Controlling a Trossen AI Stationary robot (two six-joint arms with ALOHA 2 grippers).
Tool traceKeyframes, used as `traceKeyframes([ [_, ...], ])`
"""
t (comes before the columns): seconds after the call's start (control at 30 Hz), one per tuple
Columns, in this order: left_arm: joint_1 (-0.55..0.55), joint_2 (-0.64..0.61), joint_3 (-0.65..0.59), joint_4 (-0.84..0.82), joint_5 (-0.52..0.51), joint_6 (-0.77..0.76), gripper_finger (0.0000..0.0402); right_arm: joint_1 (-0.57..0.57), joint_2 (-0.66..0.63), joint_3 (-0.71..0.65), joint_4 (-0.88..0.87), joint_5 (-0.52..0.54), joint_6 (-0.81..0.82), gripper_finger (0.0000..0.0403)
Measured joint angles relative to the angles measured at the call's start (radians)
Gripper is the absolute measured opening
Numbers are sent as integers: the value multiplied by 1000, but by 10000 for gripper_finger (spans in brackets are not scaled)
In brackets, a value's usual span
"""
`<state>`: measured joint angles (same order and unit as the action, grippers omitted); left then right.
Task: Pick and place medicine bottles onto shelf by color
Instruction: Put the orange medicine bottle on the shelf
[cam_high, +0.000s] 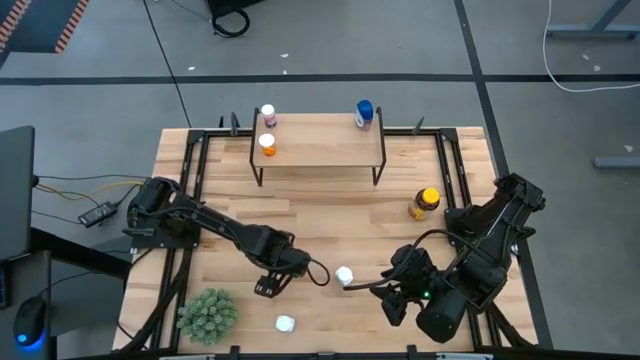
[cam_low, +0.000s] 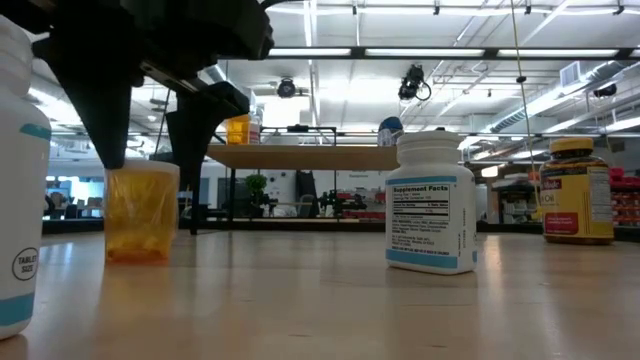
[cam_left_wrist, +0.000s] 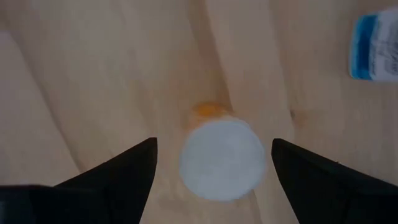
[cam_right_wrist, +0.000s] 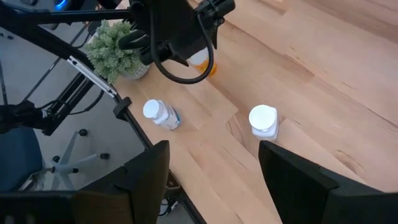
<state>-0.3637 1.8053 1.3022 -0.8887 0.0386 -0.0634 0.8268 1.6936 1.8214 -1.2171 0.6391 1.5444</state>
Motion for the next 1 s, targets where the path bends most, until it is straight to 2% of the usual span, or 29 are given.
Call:
traceKeyframes([
  [0.5, -1, 12, 0, 6, -10, 2, 323, 0, 0, 0, 4, 0, 0, 255],
  [1.0, -32, 59, -1, 15, -5, -104, 311, 0, 0, 0, 4, 0, 0, 255],
])
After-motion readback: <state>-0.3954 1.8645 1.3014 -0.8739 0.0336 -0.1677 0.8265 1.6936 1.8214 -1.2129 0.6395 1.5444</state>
